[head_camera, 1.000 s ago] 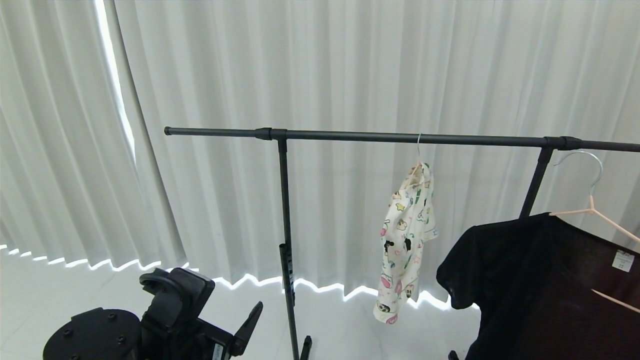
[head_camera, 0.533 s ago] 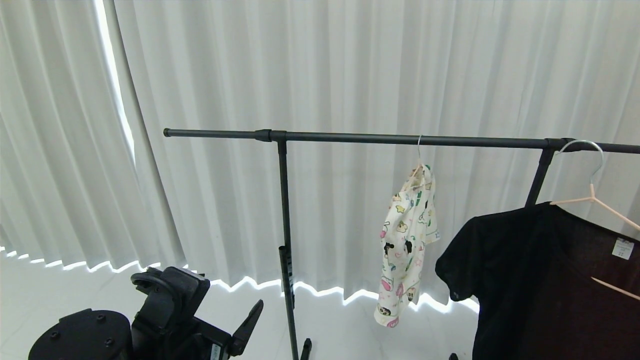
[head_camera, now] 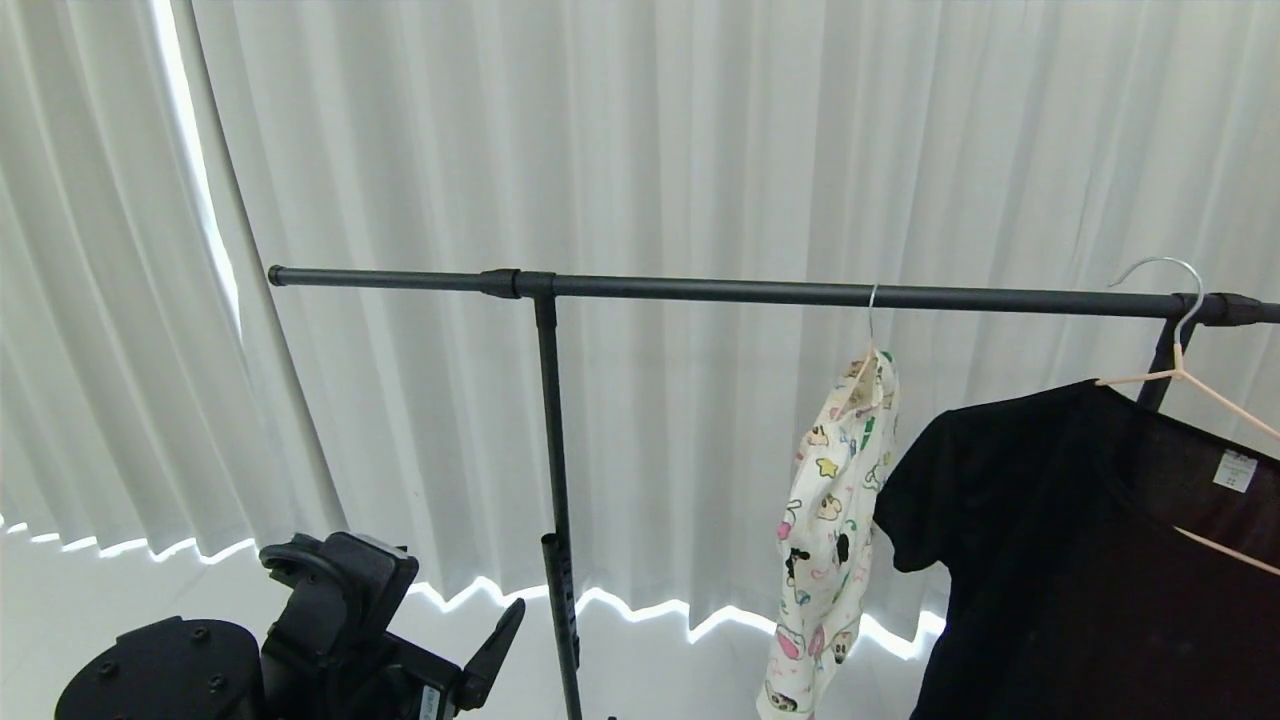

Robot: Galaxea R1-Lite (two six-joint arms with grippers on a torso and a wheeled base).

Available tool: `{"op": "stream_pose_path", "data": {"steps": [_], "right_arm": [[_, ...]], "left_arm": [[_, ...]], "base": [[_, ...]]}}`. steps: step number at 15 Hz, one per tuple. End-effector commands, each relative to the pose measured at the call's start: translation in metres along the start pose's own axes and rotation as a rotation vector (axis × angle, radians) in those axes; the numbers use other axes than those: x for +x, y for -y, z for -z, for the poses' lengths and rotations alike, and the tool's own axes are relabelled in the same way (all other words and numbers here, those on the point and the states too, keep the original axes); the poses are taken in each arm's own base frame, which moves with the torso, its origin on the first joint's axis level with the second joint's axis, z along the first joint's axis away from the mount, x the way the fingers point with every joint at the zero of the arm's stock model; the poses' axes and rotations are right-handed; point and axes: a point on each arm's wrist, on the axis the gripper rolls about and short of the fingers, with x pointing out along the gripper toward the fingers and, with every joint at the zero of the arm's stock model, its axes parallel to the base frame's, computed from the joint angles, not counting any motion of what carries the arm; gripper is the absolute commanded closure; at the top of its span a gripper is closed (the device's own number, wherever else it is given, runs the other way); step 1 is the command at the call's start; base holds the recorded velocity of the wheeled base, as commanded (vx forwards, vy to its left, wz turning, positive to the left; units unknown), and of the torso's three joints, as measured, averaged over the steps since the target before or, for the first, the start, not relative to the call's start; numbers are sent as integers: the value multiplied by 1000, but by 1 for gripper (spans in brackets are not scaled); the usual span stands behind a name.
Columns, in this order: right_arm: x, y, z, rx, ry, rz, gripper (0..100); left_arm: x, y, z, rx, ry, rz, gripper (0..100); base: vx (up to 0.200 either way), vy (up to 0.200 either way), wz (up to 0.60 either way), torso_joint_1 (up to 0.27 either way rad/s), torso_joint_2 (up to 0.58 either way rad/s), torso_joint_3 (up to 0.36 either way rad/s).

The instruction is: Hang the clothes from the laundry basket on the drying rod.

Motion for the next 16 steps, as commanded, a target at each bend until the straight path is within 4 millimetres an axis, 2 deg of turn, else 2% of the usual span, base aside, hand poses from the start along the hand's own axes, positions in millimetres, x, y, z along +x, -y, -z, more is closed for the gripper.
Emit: {"op": "stream_pose_path", "data": {"steps": [1,2,7,9,13,16], "right_arm": [[3,0,-1,-2,-3,0,100],[4,0,-1,-1,-2,0,100],[18,1,-6,-2,-9,-2,100],[30,2,-12,-2,-15,-4,100],[56,0,-6,-4,-98,-17,100],[75,-1,-4,-10,-112,41,100]], "left_arm": [[0,0,0,0,-1,-2,0],[0,0,0,0,0,-2,0],[0,0,0,0,0,-3,0],[0,0,0,1,0,-3,0],[0,0,0,3,-3,-1,0],[0,0,0,4,-2,-3,0]], "base": [[200,0,0,2,7,-2],[200,0,0,7,7,-7],[0,0,0,0,0,0],[0,0,0,0,0,0],[0,0,0,0,0,0],[0,0,0,0,0,0]]}}
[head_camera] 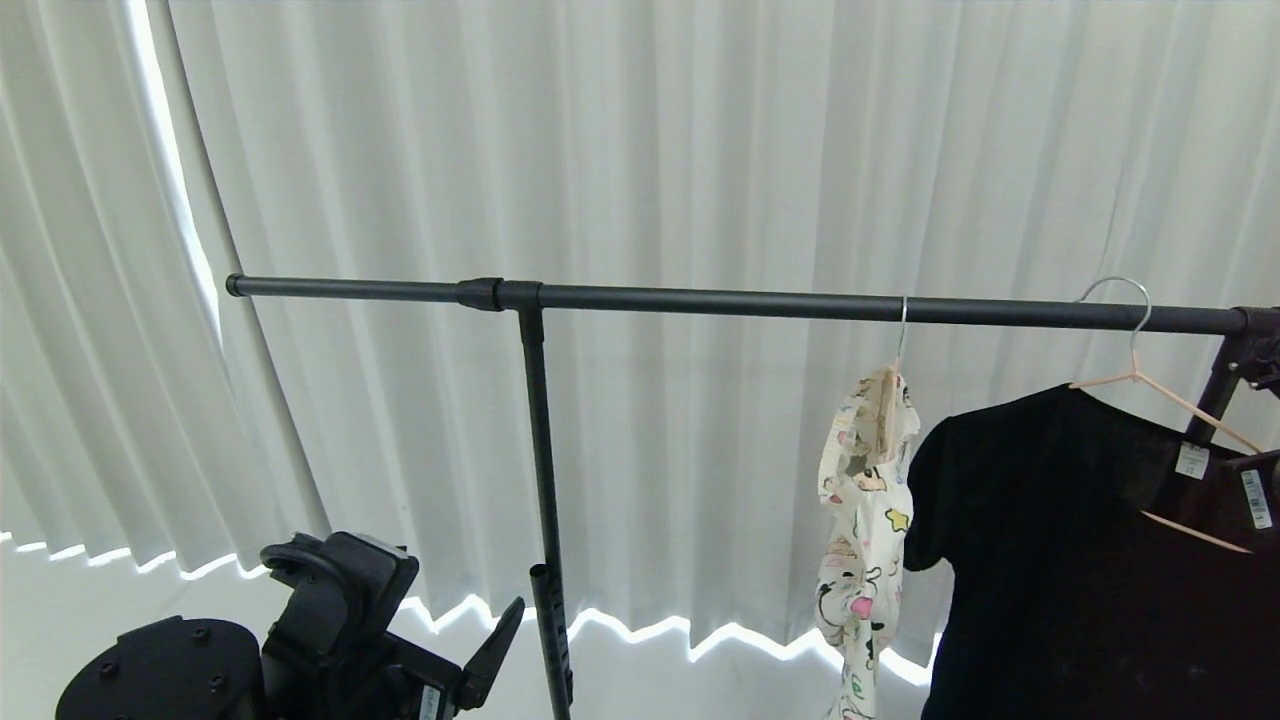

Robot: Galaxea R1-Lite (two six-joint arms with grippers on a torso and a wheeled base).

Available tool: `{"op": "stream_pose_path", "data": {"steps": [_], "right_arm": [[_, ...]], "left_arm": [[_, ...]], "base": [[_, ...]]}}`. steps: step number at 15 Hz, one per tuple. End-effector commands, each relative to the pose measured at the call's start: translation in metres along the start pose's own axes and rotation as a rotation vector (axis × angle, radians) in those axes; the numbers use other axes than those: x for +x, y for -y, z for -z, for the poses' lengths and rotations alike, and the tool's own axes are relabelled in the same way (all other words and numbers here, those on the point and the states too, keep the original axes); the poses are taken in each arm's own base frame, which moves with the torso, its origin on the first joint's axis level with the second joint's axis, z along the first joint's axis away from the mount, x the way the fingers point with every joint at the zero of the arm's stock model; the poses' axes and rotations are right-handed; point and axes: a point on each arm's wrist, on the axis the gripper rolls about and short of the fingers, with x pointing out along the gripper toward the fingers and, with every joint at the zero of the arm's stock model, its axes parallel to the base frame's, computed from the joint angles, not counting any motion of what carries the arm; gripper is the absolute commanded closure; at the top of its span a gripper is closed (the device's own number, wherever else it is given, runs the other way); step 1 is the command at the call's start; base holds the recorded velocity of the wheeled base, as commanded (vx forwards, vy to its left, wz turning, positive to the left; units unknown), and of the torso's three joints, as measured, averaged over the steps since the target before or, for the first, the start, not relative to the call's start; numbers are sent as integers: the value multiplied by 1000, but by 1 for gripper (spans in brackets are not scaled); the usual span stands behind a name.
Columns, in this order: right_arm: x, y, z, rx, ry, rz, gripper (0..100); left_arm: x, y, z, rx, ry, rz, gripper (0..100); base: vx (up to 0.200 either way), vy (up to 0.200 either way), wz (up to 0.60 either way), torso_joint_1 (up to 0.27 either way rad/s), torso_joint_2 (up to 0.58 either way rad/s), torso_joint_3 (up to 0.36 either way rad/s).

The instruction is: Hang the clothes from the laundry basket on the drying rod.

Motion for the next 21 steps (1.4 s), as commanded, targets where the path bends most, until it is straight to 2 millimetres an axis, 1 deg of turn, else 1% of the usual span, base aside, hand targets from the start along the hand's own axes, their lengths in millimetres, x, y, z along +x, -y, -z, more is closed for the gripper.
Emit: {"op": "stream_pose_path", "data": {"steps": [1,2,13,14,16,19,20,21], "right_arm": [[19,-3,1,-4,-21,6,100],[20,-2,-1,-5,-8,11,100],[16,-8,1,-20,-9,-7,100],[15,-7,1,-20,-7,-6,0],[12,-6,-1,-12,8,-5,0],[-7,-7,-4,-9,67,-8,0],[-26,-5,-5,-6,126,-22,0],[-34,-4,-5,-6,152,-36,0]], "left_arm": [[0,0,0,0,-1,-1,0],[0,0,0,0,-1,-1,0],[0,1,1,2,-4,3,0],[0,1,0,2,-3,2,0],[0,1,0,2,-3,2,0],[1,0,1,3,-8,-7,0],[2,-3,1,-2,-17,-64,0],[2,-5,1,-6,-21,-94,0]], "base": [[0,0,0,0,0,0],[0,0,0,0,0,0],[0,0,0,0,0,0],[0,0,0,0,0,0],[0,0,0,0,0,0],[0,0,0,0,0,0],[0,0,0,0,0,0],[0,0,0,0,0,0]]}}
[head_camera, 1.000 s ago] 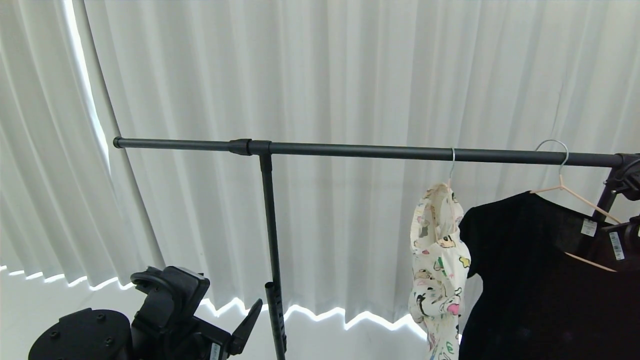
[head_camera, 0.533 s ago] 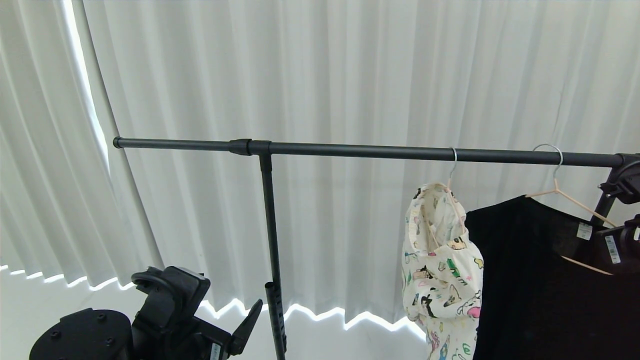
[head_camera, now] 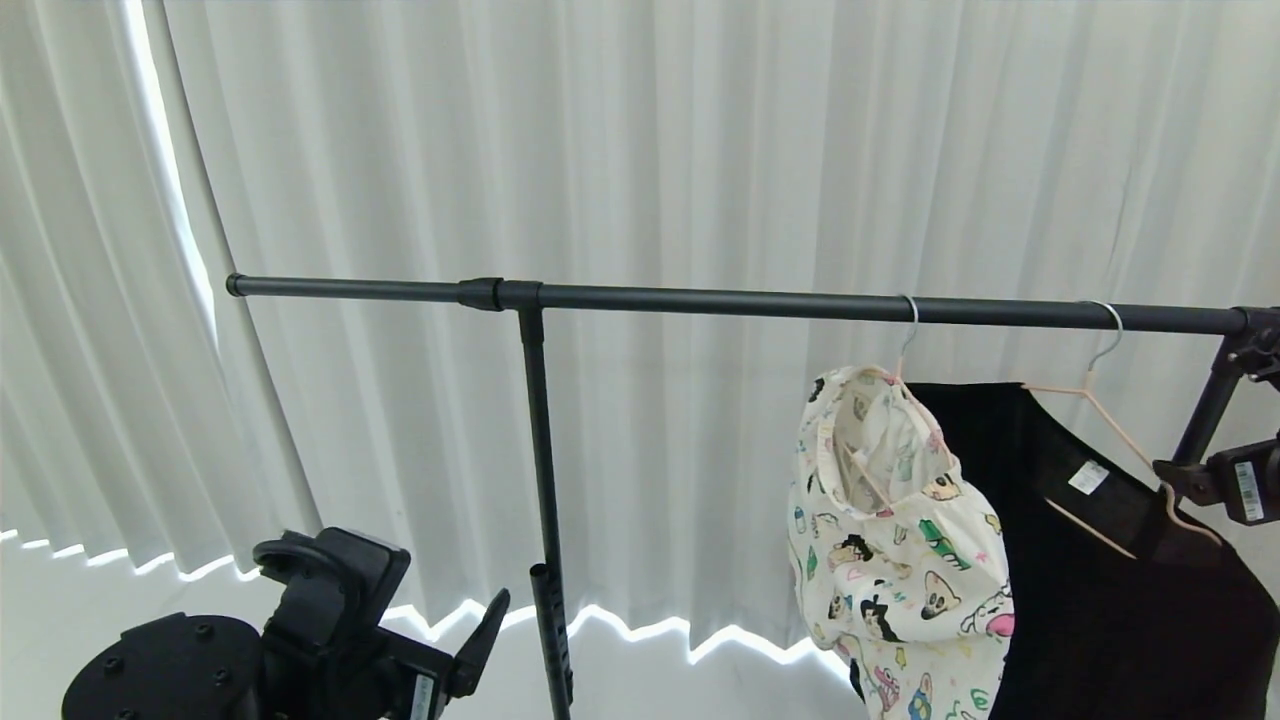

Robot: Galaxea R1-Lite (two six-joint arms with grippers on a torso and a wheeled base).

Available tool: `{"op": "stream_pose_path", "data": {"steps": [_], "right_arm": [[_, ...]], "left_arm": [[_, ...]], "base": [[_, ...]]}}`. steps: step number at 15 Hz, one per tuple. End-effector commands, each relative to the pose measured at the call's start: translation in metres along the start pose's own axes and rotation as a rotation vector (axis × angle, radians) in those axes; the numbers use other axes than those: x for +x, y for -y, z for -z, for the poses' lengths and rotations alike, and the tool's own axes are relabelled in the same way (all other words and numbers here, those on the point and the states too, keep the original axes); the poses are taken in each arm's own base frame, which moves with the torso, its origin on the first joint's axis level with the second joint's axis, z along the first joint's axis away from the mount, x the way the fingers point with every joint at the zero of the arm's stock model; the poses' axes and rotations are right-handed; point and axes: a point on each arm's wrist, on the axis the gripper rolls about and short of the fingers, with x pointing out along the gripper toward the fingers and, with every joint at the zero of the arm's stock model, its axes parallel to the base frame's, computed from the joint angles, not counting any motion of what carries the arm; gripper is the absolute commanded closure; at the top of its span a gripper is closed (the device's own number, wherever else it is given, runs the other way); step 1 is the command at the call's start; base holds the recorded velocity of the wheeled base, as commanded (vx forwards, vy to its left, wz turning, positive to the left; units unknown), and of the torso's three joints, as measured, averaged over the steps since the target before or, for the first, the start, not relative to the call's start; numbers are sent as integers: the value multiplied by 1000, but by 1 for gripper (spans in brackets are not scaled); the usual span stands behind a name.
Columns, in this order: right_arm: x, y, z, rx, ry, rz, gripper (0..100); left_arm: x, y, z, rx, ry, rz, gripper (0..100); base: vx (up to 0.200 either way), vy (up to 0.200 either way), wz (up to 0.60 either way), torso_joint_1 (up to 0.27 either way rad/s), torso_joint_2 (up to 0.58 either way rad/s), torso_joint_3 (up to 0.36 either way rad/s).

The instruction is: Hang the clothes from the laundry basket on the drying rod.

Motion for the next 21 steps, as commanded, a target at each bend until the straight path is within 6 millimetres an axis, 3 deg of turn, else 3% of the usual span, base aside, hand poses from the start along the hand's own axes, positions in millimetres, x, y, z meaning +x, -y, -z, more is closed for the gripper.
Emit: {"op": "stream_pose_path", "data": {"steps": [1,4,8,13,21], "right_arm": [[-38,3,-3,-1,111,-21,0],[-70,6,0,-76,139,-7,0],[-81,5,10,-142,150,20,0],[-87,9,10,-138,157,73,0],[-89,8,20,-131,141,89,0]], "left_arm": [[4,-11,2,-17,-20,-86,0],[14,-43,-14,-33,52,-261,0],[6,-68,-25,-7,134,-322,0],[-4,-77,-30,-10,172,-362,0],[-27,-80,-20,-16,176,-392,0]], "base": [[0,0,0,0,0,0],[0,0,0,0,0,0],[-200,0,0,8,5,-2],[-200,0,0,-5,-1,4],[-200,0,0,4,4,2]]}}
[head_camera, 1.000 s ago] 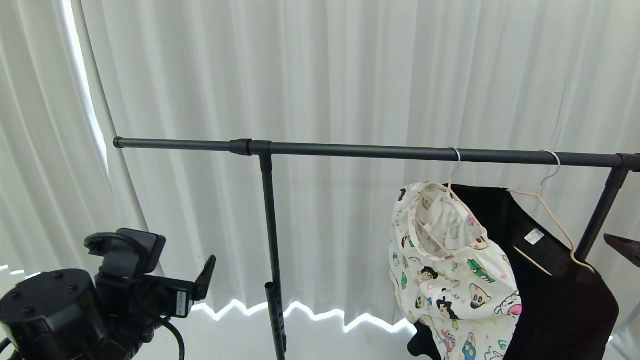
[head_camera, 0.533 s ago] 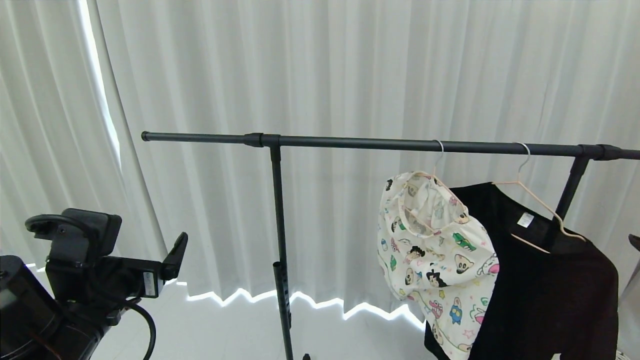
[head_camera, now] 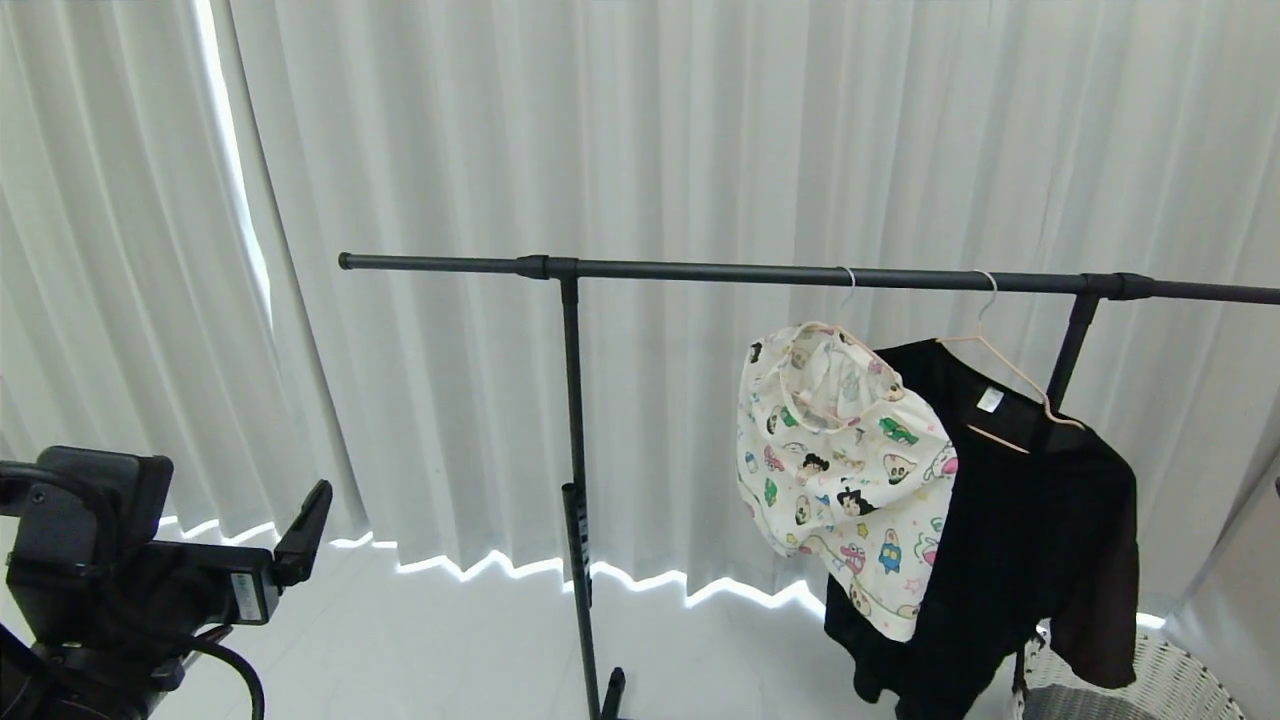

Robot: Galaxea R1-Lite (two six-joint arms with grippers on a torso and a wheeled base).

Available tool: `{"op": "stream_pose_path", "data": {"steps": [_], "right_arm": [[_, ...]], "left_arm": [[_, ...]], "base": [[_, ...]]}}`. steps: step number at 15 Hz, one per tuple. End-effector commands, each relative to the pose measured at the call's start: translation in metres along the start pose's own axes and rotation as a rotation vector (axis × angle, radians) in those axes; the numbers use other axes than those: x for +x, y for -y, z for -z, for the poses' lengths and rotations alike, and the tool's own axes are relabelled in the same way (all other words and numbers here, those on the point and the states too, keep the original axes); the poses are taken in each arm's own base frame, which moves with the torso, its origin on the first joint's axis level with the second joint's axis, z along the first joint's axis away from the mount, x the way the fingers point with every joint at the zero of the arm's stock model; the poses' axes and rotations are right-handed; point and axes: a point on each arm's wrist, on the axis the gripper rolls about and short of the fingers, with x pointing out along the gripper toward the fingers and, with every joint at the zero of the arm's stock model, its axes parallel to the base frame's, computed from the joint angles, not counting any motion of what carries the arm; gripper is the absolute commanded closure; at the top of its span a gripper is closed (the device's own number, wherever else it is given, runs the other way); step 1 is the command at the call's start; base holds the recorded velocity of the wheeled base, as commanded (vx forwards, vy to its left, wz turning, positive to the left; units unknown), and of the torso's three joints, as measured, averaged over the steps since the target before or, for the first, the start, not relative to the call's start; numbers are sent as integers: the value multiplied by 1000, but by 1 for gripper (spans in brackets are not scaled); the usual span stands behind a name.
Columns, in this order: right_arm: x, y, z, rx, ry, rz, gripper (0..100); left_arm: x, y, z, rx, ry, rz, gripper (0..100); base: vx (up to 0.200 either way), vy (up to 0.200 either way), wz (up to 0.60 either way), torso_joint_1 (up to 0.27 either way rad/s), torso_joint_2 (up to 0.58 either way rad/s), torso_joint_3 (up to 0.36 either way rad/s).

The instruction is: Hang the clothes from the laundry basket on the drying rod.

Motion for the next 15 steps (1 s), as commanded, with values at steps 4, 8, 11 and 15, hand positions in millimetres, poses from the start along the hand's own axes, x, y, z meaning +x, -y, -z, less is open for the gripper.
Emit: {"op": "stream_pose_path", "data": {"steps": [4,8,11,15], "right_arm": [[1,-2,5,3,25,18,0],[-5,-2,9,8,38,35,0],[-8,-3,11,8,42,35,0],[-16,-3,12,10,64,46,0]], "left_arm": [[-3,-9,0,-13,3,-57,0],[-7,-23,-1,-26,-13,-204,0],[-12,-30,-4,-35,11,-242,0],[-23,-36,-11,5,68,-269,0]], "base": [[-50,0,0,2,1,-1],[0,0,0,-24,69,37],[0,0,0,-189,434,237],[0,0,0,-216,507,278]]}}
